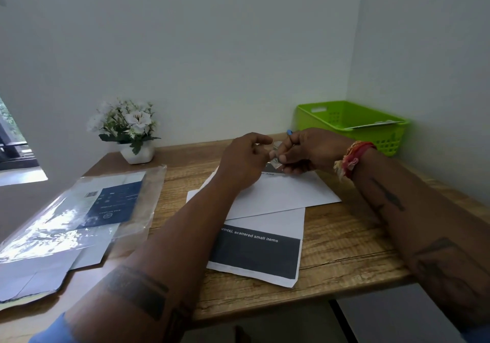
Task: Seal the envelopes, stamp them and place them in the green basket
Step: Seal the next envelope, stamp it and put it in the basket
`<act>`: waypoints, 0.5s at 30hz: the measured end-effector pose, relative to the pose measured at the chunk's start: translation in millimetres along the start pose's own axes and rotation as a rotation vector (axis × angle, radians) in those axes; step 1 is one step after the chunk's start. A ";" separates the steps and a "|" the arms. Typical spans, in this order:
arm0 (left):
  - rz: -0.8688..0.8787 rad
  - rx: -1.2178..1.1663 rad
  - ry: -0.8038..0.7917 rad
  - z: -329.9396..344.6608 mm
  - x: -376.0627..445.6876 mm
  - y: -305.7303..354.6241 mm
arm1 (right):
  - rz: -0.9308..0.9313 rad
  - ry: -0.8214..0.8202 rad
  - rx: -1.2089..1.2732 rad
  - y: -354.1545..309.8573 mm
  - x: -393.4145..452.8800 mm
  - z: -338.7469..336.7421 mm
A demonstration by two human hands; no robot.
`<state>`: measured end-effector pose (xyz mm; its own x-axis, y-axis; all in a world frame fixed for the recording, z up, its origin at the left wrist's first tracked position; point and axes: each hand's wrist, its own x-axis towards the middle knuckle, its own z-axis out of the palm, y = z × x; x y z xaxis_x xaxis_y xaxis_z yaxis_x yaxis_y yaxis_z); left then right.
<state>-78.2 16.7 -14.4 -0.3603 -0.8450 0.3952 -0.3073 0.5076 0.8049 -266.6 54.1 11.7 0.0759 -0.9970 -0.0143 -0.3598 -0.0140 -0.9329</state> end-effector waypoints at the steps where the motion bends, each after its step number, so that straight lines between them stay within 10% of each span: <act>1: -0.003 0.005 0.000 -0.3 0.4 0.1 | -0.026 0.030 0.008 0.6 1.8 -0.5; 15: -0.108 -0.035 -0.186 8.4 -14.7 17.8 | -0.074 0.046 0.140 0.3 -0.8 -5.4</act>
<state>-85.8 39.6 -9.6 -0.4842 -0.8468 0.2201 -0.3237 0.4070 0.8541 -271.8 54.5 13.4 0.0539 -0.9961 0.0702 -0.2218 -0.0805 -0.9718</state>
